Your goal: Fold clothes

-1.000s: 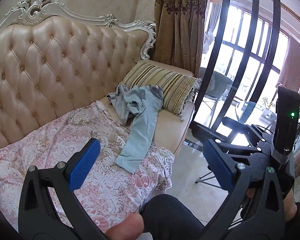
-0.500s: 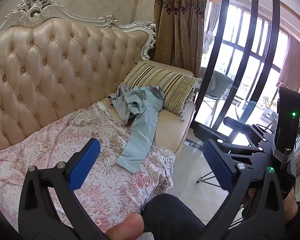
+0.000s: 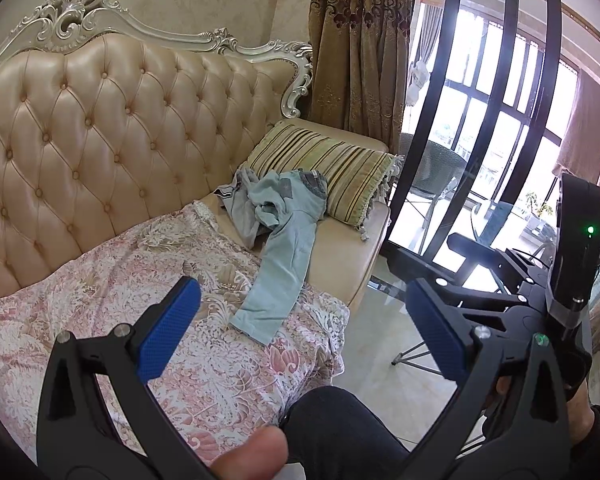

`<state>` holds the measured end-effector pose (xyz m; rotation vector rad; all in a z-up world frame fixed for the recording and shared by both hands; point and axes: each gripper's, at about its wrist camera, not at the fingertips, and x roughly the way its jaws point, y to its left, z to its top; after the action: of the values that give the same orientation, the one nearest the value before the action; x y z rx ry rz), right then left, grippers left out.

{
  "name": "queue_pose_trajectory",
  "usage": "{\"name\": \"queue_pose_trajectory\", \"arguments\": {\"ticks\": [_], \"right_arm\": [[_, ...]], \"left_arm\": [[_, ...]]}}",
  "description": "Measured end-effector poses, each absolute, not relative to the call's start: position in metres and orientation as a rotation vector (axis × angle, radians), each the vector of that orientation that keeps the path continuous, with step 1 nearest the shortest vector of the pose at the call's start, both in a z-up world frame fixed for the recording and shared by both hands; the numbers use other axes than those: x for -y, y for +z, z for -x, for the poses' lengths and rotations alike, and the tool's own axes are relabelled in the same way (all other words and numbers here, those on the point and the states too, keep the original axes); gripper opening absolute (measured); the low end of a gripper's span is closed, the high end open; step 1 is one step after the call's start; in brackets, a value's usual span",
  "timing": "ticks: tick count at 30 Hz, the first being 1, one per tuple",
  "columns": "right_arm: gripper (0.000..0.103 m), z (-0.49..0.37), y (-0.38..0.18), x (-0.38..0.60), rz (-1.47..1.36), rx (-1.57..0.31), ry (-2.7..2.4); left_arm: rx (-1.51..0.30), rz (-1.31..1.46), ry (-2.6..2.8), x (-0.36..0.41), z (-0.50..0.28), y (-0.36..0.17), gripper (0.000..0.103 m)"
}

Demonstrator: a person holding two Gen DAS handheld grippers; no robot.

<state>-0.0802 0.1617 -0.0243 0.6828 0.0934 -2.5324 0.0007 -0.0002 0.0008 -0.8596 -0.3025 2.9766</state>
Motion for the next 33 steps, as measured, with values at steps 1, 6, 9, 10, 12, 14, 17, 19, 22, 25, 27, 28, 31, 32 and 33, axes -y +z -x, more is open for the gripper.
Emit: {"name": "queue_pose_trajectory", "arguments": {"ticks": [1,6,9,10,12,14,17,19,22,25,27,28,31,32,33], "right_arm": [[0.091,0.08,-0.0245,-0.1618,-0.683,-0.093,-2.532],[0.091,0.0797,-0.0239,-0.1606,-0.682,-0.095,-2.53],[0.091,0.0794,-0.0235,-0.16,-0.68,-0.097,-2.53],[0.091,0.0794,-0.0234,-0.1599,-0.68,-0.096,-2.53],[0.091,0.0793,-0.0244,-0.1606,-0.679,-0.097,-2.53],[0.091,0.0793,-0.0245,-0.1603,-0.68,-0.098,-2.529],[0.091,0.079,-0.0244,-0.1607,-0.679,-0.097,-2.529],[0.091,0.0791,-0.0242,-0.1609,-0.678,-0.098,-2.529],[0.091,0.0786,-0.0249,-0.162,-0.678,-0.096,-2.528],[0.091,0.0783,-0.0256,-0.1634,-0.678,-0.094,-2.527],[0.091,0.0783,-0.0259,-0.164,-0.678,-0.093,-2.527],[0.091,0.0785,-0.0259,-0.1637,-0.679,-0.093,-2.527],[0.091,0.0784,-0.0257,-0.1631,-0.681,-0.094,-2.528],[0.091,0.0787,-0.026,-0.1633,-0.68,-0.094,-2.529],[0.091,0.079,-0.0263,-0.1635,-0.68,-0.094,-2.53]], "left_arm": [[0.304,0.861,2.977,0.0006,-0.0008,0.0008,0.102],[0.31,0.864,2.977,0.0017,-0.0012,0.001,0.102],[0.31,0.864,2.977,0.0018,-0.0015,0.0008,0.102],[0.311,0.864,2.977,0.0018,-0.0014,0.0009,0.102],[0.311,0.865,2.977,0.0019,-0.0012,0.0011,0.102],[0.311,0.866,2.976,0.0017,-0.0012,0.0013,0.102],[0.31,0.867,2.975,0.0017,-0.0014,0.0015,0.102],[0.303,0.874,2.977,0.0014,-0.0017,0.0011,0.102],[0.302,0.875,2.979,0.0012,-0.0013,0.0015,0.102],[0.302,0.879,2.978,0.0008,-0.001,0.001,0.102],[0.299,0.88,2.98,0.0005,-0.001,0.001,0.102],[0.3,0.881,2.979,0.0004,-0.0011,0.0007,0.102],[0.297,0.883,2.979,0.0004,-0.0002,0.0005,0.102],[0.297,0.884,2.978,0.0005,0.0005,0.0001,0.102],[0.297,0.887,2.977,0.0006,0.0022,-0.0007,0.102]]}}
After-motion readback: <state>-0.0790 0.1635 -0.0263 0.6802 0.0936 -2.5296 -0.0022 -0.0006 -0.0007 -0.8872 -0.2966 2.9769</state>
